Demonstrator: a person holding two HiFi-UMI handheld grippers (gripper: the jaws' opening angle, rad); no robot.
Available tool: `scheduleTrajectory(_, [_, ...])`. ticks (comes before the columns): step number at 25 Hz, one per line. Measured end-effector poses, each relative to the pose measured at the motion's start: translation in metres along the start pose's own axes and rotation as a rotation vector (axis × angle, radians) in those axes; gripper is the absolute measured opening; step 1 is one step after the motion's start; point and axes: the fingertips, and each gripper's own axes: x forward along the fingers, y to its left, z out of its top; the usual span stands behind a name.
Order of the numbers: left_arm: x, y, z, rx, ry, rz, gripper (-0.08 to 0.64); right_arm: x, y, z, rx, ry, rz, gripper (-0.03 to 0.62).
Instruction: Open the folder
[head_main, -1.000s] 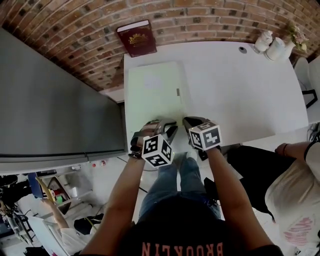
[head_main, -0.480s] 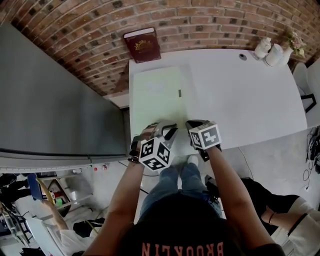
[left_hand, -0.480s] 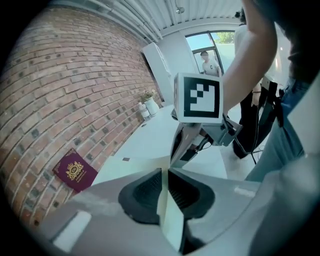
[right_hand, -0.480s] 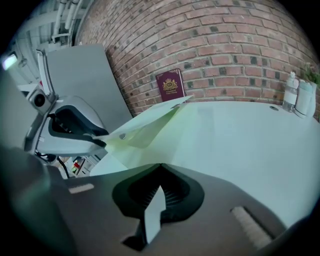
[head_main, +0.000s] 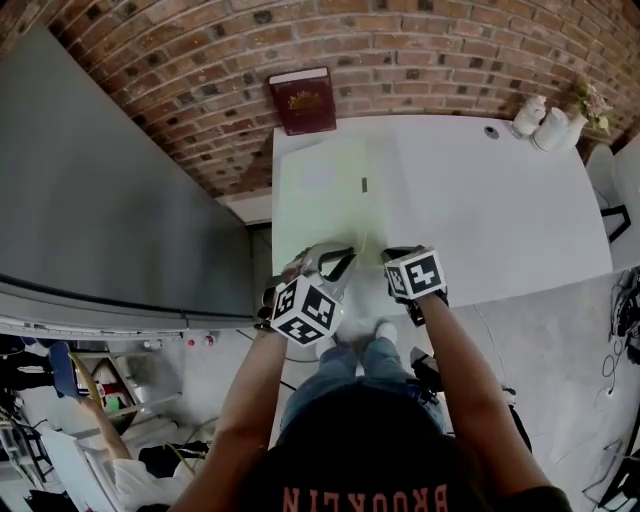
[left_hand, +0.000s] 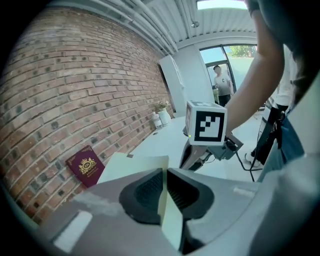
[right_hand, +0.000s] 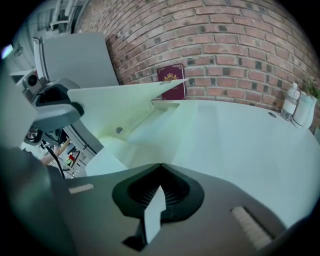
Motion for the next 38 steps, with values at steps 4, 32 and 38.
scheduleTrajectory(4, [-0.019, 0.012, 0.003, -0.04, -0.042, 0.037, 0.022, 0.001, 0.0, -0.001, -0.017, 0.014, -0.028, 0.0])
scheduleTrajectory(32, [-0.146, 0.1, -0.033, -0.417, -0.195, 0.315, 0.006, 0.003, 0.0, 0.002, -0.111, 0.117, -0.13, 0.0])
scheduleTrajectory(38, [-0.166, 0.115, -0.053, -0.501, -0.203, 0.383, 0.006, 0.004, -0.001, 0.002, -0.113, 0.164, -0.126, 0.0])
